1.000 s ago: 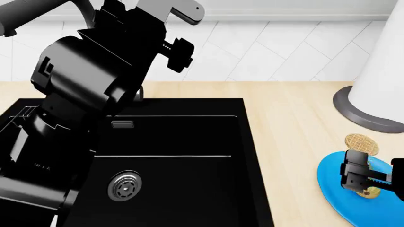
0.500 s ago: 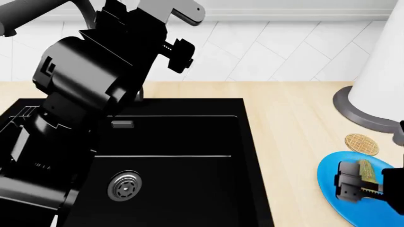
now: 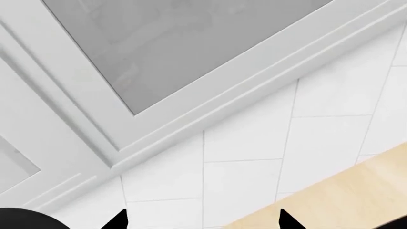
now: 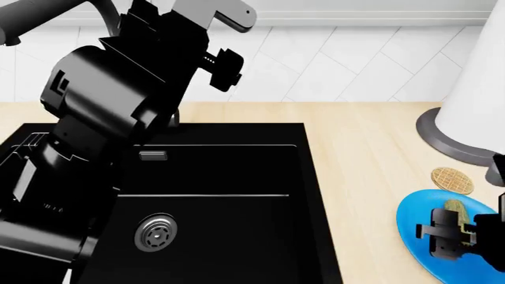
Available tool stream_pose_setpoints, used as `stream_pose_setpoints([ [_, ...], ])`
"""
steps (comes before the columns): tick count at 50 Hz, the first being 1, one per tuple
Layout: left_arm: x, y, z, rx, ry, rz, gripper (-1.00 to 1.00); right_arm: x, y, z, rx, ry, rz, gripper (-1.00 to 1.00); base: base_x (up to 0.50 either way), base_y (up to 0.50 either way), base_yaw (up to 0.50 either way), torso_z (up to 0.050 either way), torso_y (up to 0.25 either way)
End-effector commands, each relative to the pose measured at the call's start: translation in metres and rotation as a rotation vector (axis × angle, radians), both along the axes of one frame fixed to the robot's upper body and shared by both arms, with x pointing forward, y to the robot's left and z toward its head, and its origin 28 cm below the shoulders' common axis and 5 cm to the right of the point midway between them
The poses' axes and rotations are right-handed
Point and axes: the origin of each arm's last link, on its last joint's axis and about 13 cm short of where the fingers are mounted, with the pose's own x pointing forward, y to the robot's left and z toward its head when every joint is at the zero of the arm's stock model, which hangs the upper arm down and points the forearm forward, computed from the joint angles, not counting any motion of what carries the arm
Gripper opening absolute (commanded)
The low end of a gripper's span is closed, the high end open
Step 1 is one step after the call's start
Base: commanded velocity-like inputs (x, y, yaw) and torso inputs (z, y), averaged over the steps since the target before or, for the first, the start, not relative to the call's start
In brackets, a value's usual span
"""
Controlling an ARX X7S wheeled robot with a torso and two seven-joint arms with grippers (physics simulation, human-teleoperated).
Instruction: Pick the squash from the counter and place it in the sink. Then turn on the sink faucet.
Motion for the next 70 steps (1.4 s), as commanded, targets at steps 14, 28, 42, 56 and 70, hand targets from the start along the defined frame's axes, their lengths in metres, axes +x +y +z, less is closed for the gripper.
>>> stream_pose_setpoints([
  [14,0.0,0.0,0.0,-0.005,0.001,0.003,1.0,-0.032,0.026,0.064,-0.108,-0.226,0.113,-1.0,0.0,0.0,0.0,0.0,0.001],
  [28,-0.001,0.0,0.003,-0.009,-0.003,0.0,1.0,0.001,0.08,0.086,-0.122,-0.289,0.409,-1.0,0.0,0.0,0.0,0.0,0.001],
  [42,0.003,0.001,0.003,-0.014,-0.002,0.002,1.0,0.125,0.154,0.039,0.042,-0.19,0.79,-1.0,0.0,0.0,0.0,0.0,0.001],
  [56,0.002,0.001,0.006,-0.018,0.0,0.006,1.0,0.176,0.208,-0.056,0.027,0.008,1.005,-1.0,0.0,0.0,0.0,0.0,0.001],
  [70,0.004,0.0,0.003,-0.017,0.008,0.004,1.0,0.166,0.194,-0.119,-0.003,0.171,1.085,-1.0,0.0,0.0,0.0,0.001,0.001],
])
